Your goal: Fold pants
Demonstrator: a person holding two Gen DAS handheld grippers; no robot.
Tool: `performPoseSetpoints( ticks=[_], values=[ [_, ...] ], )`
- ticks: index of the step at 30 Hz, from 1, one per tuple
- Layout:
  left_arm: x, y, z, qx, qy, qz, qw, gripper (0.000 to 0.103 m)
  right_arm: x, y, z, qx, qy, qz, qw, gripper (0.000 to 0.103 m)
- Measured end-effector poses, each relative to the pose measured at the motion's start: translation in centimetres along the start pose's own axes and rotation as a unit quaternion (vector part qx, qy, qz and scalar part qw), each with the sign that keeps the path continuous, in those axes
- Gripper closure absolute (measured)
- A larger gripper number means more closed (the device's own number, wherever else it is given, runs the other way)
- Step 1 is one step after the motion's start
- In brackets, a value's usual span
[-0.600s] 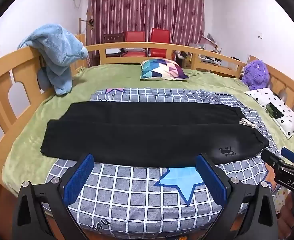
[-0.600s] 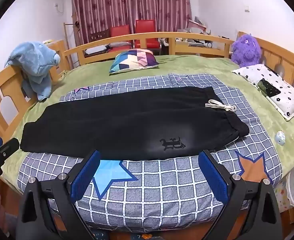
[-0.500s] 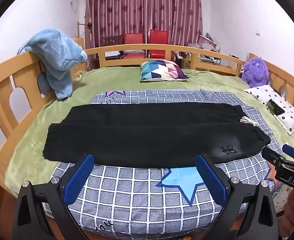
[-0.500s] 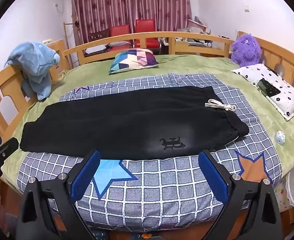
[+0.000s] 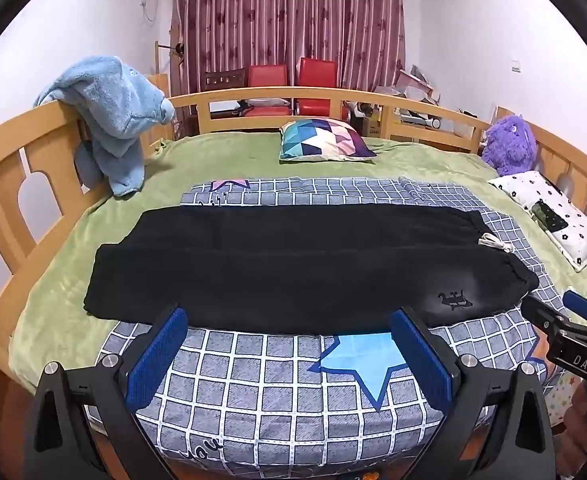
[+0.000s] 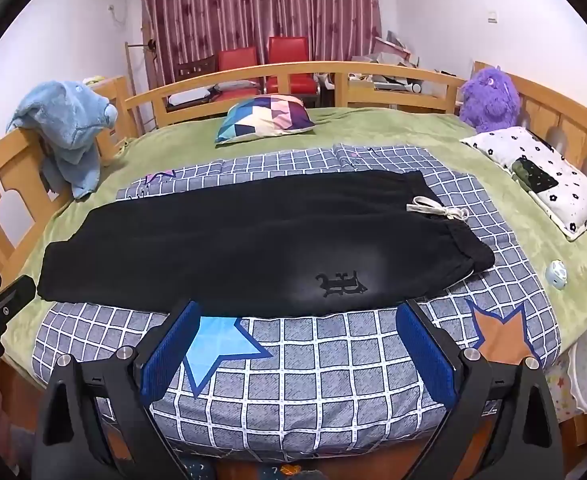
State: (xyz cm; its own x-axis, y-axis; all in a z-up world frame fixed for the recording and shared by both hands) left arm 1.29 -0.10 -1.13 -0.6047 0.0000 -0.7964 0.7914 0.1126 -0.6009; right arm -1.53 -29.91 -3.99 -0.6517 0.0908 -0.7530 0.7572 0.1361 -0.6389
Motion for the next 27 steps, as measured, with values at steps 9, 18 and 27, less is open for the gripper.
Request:
performPoseSetpoints(
  ticks=[9, 18, 27],
  values=[
    [0.07, 0.02, -0.40, 0.003, -0.011, -0.005, 0.9999, 0.000, 0.01, -0.05, -0.03, 0.001, -0.003, 0.001, 1.000, 0.006],
    [0.07, 0.24, -0.52, 0.001, -0.013, -0.010, 0.9999, 0.000, -0.05, -0.17, -0.07, 0.002, -0.005, 0.001, 1.000, 0.006],
    [0.12, 0.22, -0.63, 0.000, -0.012, -0.009, 0.9999, 0.000, 0.00, -0.24, -0.24, 0.005, -0.009, 0.001, 1.000, 0.006]
  ],
)
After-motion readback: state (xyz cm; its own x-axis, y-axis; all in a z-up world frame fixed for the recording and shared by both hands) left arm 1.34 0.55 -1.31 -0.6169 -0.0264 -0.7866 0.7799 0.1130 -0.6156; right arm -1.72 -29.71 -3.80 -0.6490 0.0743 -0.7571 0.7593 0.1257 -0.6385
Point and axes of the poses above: each gripper's, at about its wrist camera, not at the fingertips, and y roughly the way its jaws point, z to its right, x to its underside, the point moved 2 cm from there along y, roughly the way its jaws point, and after that the axes turned 8 degrees about -x, right-handed, at the moved point
